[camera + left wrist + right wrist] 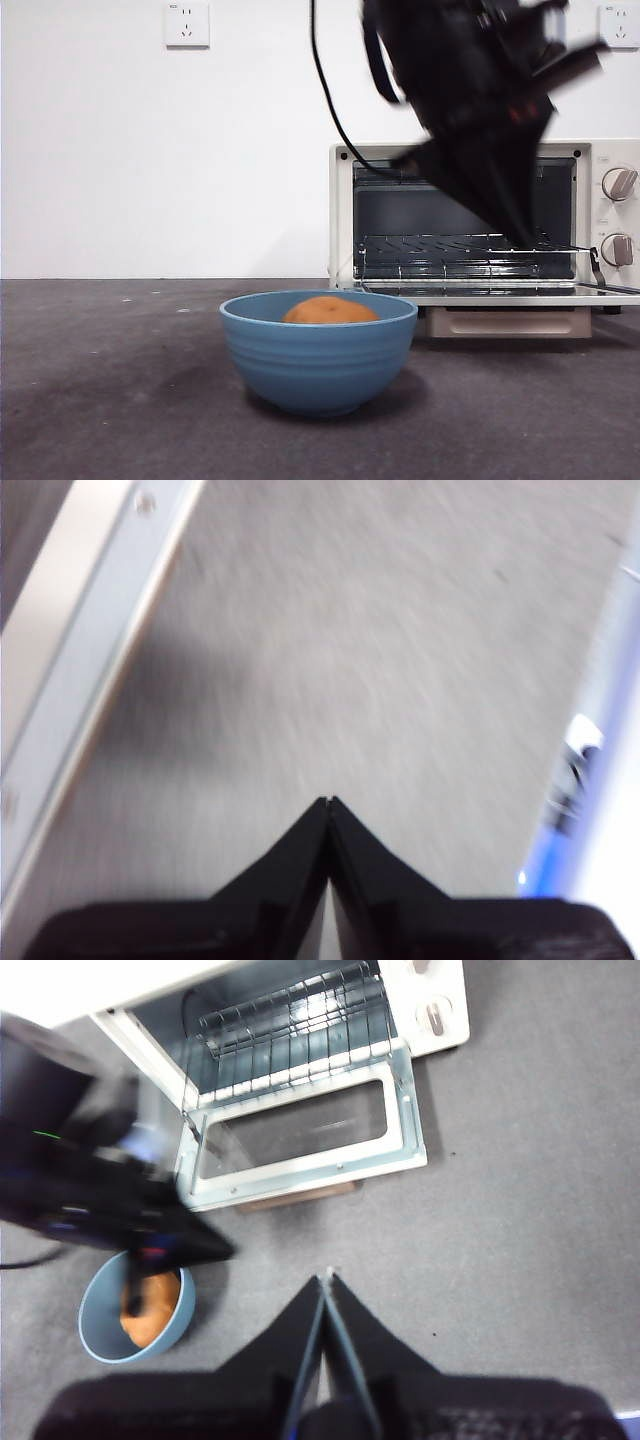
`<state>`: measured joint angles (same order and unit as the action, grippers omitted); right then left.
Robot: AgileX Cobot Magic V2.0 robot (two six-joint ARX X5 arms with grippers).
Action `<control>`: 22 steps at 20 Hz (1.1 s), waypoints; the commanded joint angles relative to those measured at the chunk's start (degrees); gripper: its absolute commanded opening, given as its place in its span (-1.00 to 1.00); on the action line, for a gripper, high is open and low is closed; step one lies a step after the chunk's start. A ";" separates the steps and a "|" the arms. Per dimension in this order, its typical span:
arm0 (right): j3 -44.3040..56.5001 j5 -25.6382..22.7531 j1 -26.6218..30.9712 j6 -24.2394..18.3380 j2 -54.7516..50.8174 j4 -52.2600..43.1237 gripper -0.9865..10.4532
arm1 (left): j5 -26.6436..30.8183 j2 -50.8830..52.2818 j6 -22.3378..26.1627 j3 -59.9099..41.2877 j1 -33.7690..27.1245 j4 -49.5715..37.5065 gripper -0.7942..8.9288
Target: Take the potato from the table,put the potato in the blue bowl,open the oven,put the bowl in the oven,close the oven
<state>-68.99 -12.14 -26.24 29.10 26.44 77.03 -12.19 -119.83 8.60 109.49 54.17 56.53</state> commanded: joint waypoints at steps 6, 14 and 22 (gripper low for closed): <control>-0.13 2.95 -0.04 -0.90 2.82 -0.79 -0.82 | -0.15 13.62 1.86 -0.42 -0.02 10.78 -0.85; -0.11 16.72 -0.04 -5.75 19.54 -10.88 -0.81 | -0.17 37.33 1.36 -11.69 -1.97 10.03 -0.85; -0.11 20.70 -5.27 -7.91 38.99 -18.88 -0.61 | 0.24 68.91 -5.70 -42.21 -12.41 4.59 -0.85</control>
<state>-69.10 8.36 -31.55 21.78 65.30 57.98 -11.90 -51.37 3.97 67.64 41.85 61.39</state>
